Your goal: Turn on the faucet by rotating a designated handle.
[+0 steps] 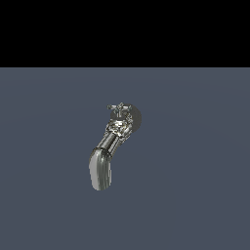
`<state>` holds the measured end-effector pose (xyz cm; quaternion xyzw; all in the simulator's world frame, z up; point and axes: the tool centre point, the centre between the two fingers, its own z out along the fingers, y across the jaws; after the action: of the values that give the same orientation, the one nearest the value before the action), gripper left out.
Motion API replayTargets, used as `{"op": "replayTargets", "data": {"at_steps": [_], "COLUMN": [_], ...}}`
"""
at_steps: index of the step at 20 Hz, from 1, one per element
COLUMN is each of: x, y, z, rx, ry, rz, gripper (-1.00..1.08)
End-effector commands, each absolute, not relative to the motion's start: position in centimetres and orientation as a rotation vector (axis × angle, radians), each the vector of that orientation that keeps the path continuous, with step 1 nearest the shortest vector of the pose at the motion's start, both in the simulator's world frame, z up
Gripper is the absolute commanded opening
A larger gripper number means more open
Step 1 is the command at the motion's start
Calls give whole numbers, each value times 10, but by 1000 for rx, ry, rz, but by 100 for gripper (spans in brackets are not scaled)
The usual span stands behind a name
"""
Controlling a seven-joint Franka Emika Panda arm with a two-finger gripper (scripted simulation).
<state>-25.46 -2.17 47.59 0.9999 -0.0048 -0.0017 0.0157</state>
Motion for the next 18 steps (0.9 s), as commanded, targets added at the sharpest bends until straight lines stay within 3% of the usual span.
{"op": "replayTargets", "data": {"at_steps": [1,3,4,5,7,11,12,13,14,15,16,17,18], "x": [-264,-251,-243,-234,-221,-191,-189,-162,-170,-150,-148,-127,-115], "y": [-15,-14,0,-17,4,39,14,41,61,53,69,41,31], "z": [441,429,410,395,368,320,297,312,283,285,268,267,258], "rx": [3101,3115,3132,3156,3154,3167,3209,3230,3219,3166,3149,3151,3176], "ry": [20,24,90,44,59,230,172,222,255,226,257,158,95], "rz": [-156,-174,-203,-218,-240,-270,-302,-215,-280,-219,-223,-176,-160], "gripper": [-28,-18,-3,11,3,7,22,24,21,24,7,24,1]}}
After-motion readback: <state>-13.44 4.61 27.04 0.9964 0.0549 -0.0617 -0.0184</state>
